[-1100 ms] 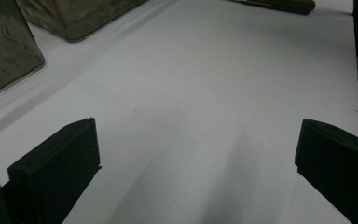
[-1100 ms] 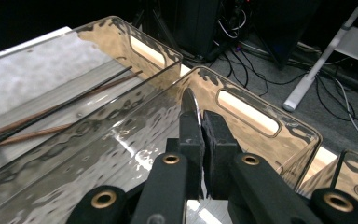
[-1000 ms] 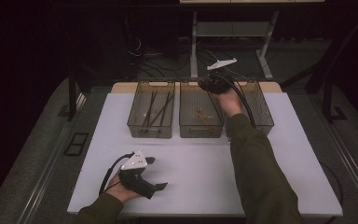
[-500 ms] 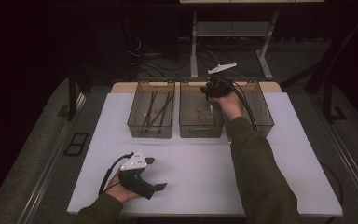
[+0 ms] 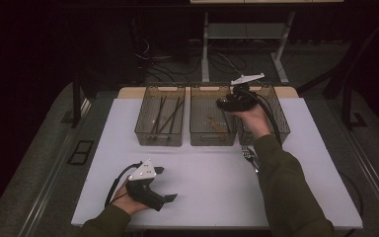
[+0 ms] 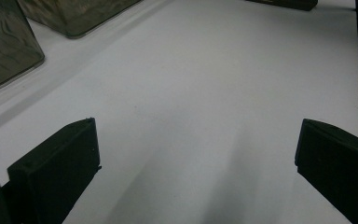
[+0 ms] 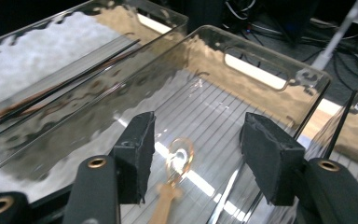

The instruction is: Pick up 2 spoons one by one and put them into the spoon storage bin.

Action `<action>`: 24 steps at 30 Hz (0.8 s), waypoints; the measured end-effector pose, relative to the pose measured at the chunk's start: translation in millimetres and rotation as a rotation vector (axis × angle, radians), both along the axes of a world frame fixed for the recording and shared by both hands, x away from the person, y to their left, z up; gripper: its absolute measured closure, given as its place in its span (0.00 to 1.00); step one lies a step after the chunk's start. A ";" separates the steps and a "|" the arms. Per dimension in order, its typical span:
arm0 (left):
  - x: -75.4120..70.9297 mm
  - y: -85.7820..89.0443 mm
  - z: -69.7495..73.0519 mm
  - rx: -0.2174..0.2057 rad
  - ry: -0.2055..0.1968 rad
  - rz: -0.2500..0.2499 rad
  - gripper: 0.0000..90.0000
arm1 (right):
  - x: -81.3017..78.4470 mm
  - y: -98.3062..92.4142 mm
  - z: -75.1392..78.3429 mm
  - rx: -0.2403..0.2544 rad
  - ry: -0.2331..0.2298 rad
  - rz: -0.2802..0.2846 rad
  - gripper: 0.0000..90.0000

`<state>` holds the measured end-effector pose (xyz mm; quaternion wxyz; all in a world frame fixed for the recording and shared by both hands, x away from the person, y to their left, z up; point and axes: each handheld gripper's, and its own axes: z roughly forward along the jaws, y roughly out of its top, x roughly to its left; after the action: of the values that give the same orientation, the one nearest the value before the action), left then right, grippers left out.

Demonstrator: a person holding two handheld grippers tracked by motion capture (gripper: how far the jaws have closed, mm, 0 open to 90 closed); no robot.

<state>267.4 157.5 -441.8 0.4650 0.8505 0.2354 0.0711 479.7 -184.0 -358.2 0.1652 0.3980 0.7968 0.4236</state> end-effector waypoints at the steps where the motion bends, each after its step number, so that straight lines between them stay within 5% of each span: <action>1: 0.2 0.1 0.1 0.003 0.001 -0.002 0.00 | -2.6 -1.2 0.4 0.006 0.007 0.005 0.48; 10: -0.9 -0.9 -0.7 -0.011 0.009 0.009 0.00 | -35.1 -17.9 10.4 0.045 0.008 0.044 0.44; 24: -0.6 -0.3 -1.0 -0.004 0.009 0.013 0.00 | -81.9 -46.8 14.9 0.070 0.001 0.023 0.43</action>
<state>266.8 157.2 -442.8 0.4653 0.8482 0.2432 0.0701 397.8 -230.7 -343.3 0.1457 0.3946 0.7861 0.4528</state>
